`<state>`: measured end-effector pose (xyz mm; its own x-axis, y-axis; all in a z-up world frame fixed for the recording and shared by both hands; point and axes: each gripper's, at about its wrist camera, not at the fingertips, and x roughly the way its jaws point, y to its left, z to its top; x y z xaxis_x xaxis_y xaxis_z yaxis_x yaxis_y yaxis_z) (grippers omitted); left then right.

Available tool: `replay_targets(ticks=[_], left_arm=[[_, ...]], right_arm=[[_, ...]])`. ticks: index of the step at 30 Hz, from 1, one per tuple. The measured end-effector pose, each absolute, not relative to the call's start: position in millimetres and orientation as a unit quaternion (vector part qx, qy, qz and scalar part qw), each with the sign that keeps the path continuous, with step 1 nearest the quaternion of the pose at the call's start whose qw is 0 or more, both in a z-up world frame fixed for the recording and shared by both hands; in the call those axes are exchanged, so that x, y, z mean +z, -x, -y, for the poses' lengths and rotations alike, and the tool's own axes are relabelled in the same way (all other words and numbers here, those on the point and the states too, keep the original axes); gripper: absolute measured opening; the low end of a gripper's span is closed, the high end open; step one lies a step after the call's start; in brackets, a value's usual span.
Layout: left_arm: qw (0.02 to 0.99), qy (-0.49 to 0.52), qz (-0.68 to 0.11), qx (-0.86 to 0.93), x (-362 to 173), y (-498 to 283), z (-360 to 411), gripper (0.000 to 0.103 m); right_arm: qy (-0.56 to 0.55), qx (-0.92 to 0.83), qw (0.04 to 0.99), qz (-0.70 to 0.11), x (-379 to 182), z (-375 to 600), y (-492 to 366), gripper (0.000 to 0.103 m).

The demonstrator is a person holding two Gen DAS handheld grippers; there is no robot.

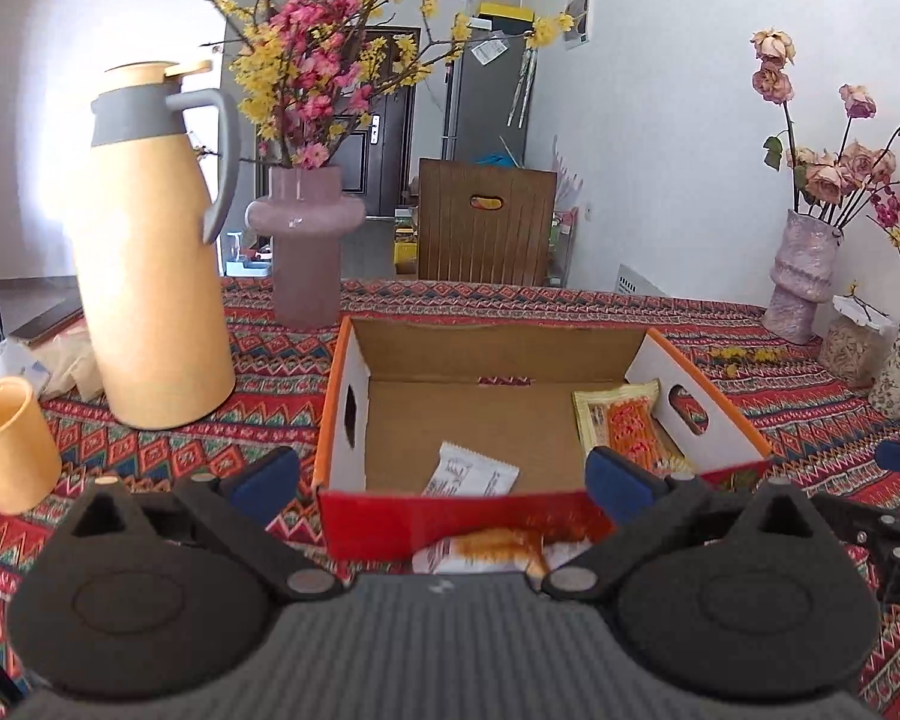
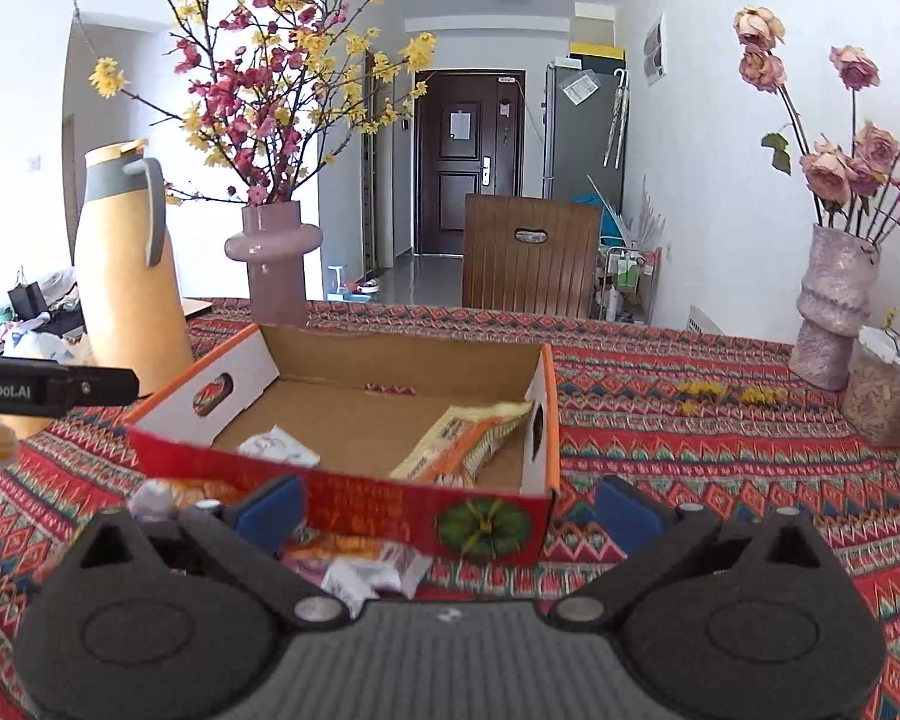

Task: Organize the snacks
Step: 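Reach the right tool to the green-and-white bar and grasp it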

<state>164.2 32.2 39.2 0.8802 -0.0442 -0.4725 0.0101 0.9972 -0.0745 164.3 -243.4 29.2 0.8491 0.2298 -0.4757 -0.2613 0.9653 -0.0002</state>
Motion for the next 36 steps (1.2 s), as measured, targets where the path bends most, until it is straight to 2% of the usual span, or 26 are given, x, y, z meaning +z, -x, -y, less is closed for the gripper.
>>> replay_targets(ticks=[8,16,27,29,32,35,36], left_arm=[[0.965,0.047,-0.26,-0.002,14.8,-129.8,-47.0,0.103],[0.963,0.045,-0.265,-0.003,9.9,-114.7,-47.6,0.103],[0.962,0.046,-0.27,0.003,8.6,-110.7,-47.4,0.103],[0.961,0.048,-0.272,0.004,8.0,-111.1,-48.7,0.103],[0.961,0.049,-0.272,0.004,7.9,-110.8,-49.6,0.103],[0.961,0.049,-0.272,0.004,8.0,-110.3,-50.3,0.103],[0.961,0.05,-0.272,0.005,7.9,-110.2,-50.9,0.103]], right_arm=[[0.032,0.104,0.953,-0.281,-4.3,264.4,-128.0,0.103],[0.092,0.089,0.94,-0.316,-40.3,270.1,-114.1,0.103],[0.227,0.103,0.926,-0.282,-55.9,243.5,-136.9,0.1],[0.247,0.115,0.921,-0.278,-56.1,241.2,-138.8,0.097],[0.234,0.153,0.916,-0.289,-53.4,246.3,-148.2,0.085],[0.191,0.19,0.909,-0.317,-49.0,254.9,-159.3,0.063],[0.179,0.194,0.909,-0.322,-48.4,257.2,-161.7,0.061]])
